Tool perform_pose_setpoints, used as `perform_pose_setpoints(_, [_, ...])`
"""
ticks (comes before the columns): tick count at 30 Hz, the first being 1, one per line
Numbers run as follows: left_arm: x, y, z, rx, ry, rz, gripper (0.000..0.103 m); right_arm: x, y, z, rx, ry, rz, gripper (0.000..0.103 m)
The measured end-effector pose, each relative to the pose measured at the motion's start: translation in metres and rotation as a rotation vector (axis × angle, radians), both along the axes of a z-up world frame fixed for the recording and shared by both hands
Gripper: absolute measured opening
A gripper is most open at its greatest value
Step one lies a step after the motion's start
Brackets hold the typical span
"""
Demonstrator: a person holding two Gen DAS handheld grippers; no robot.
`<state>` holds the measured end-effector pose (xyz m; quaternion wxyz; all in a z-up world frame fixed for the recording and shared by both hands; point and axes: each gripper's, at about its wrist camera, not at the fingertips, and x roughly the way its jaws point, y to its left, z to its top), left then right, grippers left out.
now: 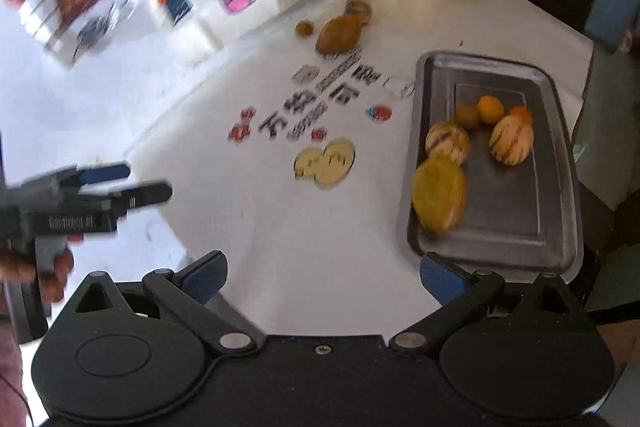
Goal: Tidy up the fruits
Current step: 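Grasp a yellow mango with the left tool while the right tool grasps a striped pepino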
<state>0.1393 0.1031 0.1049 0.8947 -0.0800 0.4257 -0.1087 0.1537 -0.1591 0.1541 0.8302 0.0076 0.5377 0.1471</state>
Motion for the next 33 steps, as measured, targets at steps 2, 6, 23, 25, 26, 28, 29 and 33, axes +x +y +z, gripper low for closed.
perform_pose_setpoints(2, [0.006,-0.004,0.006,0.035,-0.033,-0.017,0.103,0.013,0.0,0.008,0.016,-0.003,-0.05,0.102])
perform_pose_setpoints(6, [0.021,-0.012,0.017,0.085,-0.126,-0.052,0.103,0.038,-0.003,0.023,0.056,-0.021,-0.118,0.102])
perform_pose_setpoints(23, [0.115,-0.044,0.006,0.009,-0.192,0.013,0.103,0.17,-0.015,0.039,0.128,-0.1,-0.146,0.102])
perform_pose_setpoints(25, [0.129,-0.049,-0.002,0.035,-0.212,0.024,0.103,0.197,-0.013,0.031,0.16,-0.107,-0.15,0.102])
perform_pose_setpoints(26, [0.136,-0.053,-0.008,0.05,-0.22,0.025,0.103,0.21,-0.014,0.026,0.174,-0.111,-0.154,0.102])
perform_pose_setpoints(28, [0.149,-0.057,-0.017,0.072,-0.225,0.018,0.103,0.237,-0.014,0.012,0.188,-0.101,-0.143,0.102])
perform_pose_setpoints(29, [0.156,-0.06,-0.022,0.085,-0.23,0.013,0.103,0.25,-0.014,0.004,0.198,-0.096,-0.135,0.102])
perform_pose_setpoints(33, [0.18,-0.067,-0.037,0.099,-0.27,-0.023,0.103,0.291,-0.015,-0.026,0.239,-0.086,-0.139,0.102])
